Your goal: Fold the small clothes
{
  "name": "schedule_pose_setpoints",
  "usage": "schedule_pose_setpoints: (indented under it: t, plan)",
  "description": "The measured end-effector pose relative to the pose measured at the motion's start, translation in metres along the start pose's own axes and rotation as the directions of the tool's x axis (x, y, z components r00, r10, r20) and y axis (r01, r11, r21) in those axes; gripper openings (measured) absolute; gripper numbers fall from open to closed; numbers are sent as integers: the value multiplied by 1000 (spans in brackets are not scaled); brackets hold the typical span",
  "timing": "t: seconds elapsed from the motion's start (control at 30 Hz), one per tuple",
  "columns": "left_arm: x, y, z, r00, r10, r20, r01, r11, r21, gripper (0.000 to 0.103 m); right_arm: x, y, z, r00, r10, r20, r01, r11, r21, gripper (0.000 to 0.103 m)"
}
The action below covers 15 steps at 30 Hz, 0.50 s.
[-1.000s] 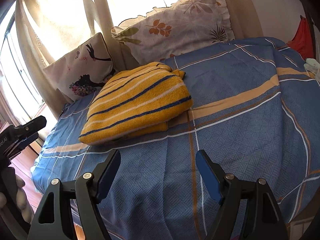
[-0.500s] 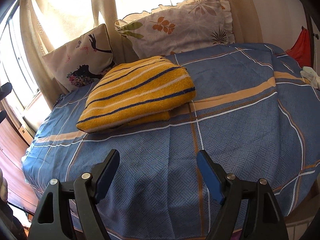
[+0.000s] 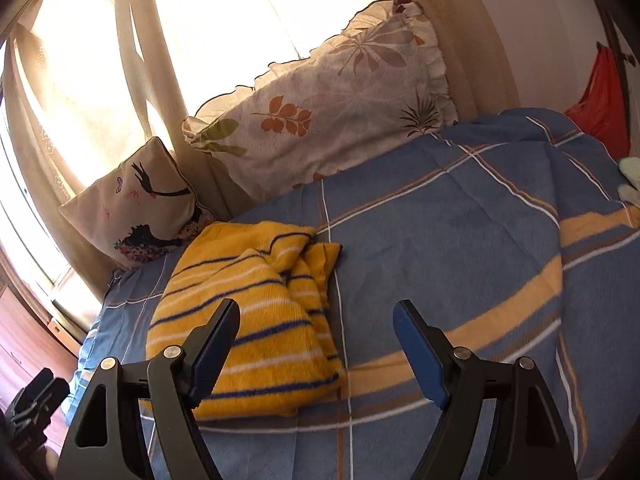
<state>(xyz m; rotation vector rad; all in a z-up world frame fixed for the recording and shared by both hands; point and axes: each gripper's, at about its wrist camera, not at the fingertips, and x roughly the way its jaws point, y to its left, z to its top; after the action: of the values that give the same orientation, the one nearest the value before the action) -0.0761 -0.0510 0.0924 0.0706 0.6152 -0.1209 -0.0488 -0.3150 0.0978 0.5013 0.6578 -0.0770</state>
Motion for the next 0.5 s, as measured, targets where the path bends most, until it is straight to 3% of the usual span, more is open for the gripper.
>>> schedule_pose_setpoints:
  t: [0.1,0.17,0.2,0.23,0.27,0.33,0.5]
  plan:
    - [9,2,2,1000,17,-24,-17,1000,-5,102,55,11,34,995,-7,-103,-2,996,-84,82]
    - [14,5,4,999,15,-43,-15,1000,-17,103,98,13,46,975,24,-221,-46,995,-94,72]
    - [18,6,5,998,14,-54,-15,1000,-22,102,120,13,48,953,55,-297,-80,994,-76,63]
    - [21,8,6,998,14,-65,-15,1000,-24,102,141,7,49,925,91,-370,-112,993,-36,22]
    - [24,9,7,997,18,-70,-19,1000,-22,102,154,3,51,906,122,-405,-131,991,4,11]
    - [28,9,10,997,35,-67,-36,999,-13,102,162,1,62,917,122,-379,-131,991,1,10]
    - [41,4,19,997,24,-73,-24,1000,-1,102,172,16,78,951,-1,-308,-42,990,-132,8]
